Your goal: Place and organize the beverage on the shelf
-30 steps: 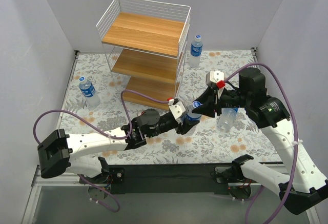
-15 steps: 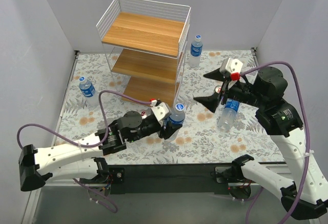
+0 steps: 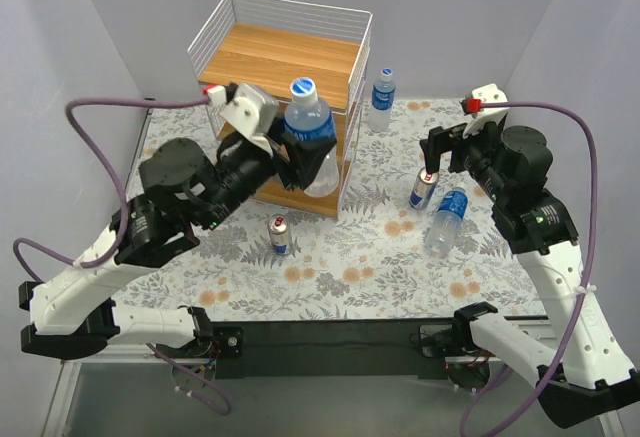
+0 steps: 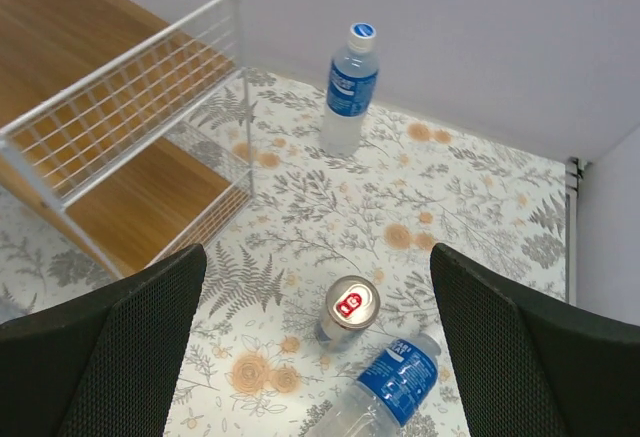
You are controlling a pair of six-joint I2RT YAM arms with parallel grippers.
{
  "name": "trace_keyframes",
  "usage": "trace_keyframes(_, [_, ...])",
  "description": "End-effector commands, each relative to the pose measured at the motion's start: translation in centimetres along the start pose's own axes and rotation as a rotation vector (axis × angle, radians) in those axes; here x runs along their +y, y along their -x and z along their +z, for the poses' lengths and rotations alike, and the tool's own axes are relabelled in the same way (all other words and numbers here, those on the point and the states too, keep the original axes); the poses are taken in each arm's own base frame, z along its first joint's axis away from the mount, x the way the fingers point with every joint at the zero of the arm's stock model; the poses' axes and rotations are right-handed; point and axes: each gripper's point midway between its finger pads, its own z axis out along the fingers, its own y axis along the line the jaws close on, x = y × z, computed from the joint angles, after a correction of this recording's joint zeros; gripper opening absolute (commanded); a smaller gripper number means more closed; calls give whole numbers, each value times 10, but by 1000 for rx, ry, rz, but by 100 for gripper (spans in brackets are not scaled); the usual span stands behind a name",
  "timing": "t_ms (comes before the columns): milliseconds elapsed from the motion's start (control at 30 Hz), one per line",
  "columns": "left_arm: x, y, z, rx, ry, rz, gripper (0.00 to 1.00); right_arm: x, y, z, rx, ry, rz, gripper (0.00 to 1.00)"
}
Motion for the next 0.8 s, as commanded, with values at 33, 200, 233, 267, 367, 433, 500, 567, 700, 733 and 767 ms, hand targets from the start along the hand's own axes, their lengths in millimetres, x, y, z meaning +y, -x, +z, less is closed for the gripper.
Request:
trace_keyframes(33, [33,89,-6,-177,176,-21,0,-25,12,3,-49,-78,58,98])
trace_keyframes(200, [60,117,7,-235,355,41,0,-34,6,5,-37,-95,76,98])
trace_keyframes(233, [64,115,15,-228,381,67,0,-33,5,5,-34,-88,78,98])
trace_keyframes(267, [77,121,15,-245,422,69,0,-28,4,6,-32,-62,79,98])
trace_keyframes(367, [110,133,27,-280,497,48,0,-28,1,6,-26,-58,80,98])
trace_keyframes(433, [125,127,39,-253,502,49,0,-28,1,6,-26,-57,80,98])
trace_keyframes(500, [145,129,50,-254,544,61,0,-27,2,5,-31,-53,72,98])
trace_keyframes(567, [161,127,64,-253,569,71,0,-27,1,4,-32,-50,67,98])
trace_keyframes(700, [202,130,68,-271,621,26,0,-27,0,1,-35,-50,62,98])
trace_keyframes(733, [211,126,70,-267,630,16,0,-27,0,1,-35,-52,62,98])
trace_keyframes(767, [228,125,67,-271,654,10,0,-27,-1,0,-35,-50,62,98])
